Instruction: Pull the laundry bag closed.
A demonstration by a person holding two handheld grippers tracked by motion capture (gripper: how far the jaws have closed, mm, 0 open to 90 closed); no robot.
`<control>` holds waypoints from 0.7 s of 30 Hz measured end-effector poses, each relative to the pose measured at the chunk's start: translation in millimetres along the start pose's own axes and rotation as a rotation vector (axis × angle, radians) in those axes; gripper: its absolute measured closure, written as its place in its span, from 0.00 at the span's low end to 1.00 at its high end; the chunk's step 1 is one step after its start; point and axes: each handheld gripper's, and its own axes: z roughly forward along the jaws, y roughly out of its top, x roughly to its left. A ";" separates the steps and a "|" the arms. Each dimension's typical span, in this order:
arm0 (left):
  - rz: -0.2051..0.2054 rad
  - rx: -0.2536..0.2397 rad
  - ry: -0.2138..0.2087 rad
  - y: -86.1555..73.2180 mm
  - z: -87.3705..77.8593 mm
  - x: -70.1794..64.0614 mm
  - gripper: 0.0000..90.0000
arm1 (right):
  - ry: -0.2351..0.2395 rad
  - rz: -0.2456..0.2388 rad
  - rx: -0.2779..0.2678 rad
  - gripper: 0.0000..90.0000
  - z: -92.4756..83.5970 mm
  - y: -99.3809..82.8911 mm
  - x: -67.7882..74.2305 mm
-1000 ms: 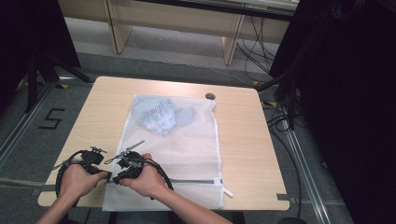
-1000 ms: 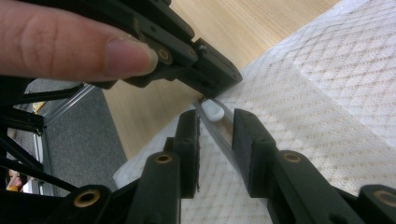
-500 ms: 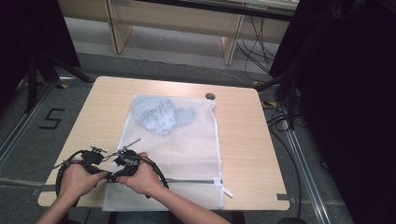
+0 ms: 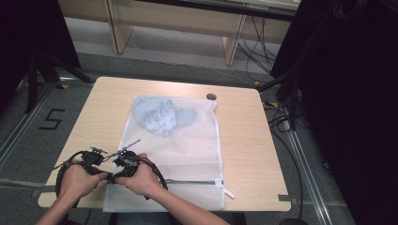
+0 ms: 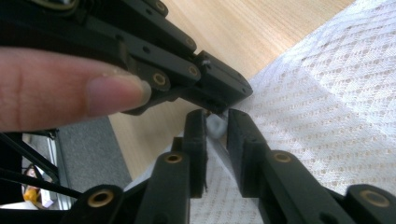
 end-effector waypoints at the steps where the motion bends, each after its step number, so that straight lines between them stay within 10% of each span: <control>1: 0.000 0.000 0.000 0.0 0.0 0.0 1.00 | 0.014 0.003 0.006 0.86 0.1 0.3 -1.2; 21: -0.003 -0.010 -0.003 -0.3 0.2 0.5 1.00 | 0.003 0.026 0.032 0.91 7.7 0.4 -1.1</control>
